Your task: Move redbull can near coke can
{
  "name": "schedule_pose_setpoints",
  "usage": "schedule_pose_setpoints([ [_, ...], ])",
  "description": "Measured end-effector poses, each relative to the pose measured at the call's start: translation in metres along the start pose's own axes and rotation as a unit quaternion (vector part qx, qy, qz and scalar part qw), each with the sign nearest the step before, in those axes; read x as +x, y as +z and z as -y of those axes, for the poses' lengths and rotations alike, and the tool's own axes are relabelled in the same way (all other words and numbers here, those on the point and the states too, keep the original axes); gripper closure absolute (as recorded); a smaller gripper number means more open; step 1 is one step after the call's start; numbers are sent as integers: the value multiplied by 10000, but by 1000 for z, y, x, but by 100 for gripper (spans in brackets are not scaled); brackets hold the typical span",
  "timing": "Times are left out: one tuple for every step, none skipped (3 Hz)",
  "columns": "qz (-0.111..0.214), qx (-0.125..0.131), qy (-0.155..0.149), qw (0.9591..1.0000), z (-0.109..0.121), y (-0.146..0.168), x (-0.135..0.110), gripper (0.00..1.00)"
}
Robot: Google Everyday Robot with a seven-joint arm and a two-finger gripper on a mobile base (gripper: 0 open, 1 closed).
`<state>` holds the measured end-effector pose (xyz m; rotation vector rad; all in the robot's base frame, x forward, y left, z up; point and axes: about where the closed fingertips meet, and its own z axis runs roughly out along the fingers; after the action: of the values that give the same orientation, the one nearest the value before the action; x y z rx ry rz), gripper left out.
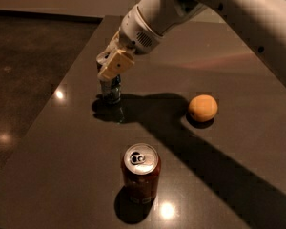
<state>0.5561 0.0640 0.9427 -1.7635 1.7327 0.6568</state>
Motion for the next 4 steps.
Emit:
schedule_pose_setpoints([
  [83, -158, -315, 9993, -27, -17, -1, 95],
  [153, -436, -741, 9962, -60, -33, 0, 100],
  [91, -740, -1102, 9911, -93, -46, 7, 100],
  [27, -1136, -1390, 9837, -122, -49, 16, 100],
])
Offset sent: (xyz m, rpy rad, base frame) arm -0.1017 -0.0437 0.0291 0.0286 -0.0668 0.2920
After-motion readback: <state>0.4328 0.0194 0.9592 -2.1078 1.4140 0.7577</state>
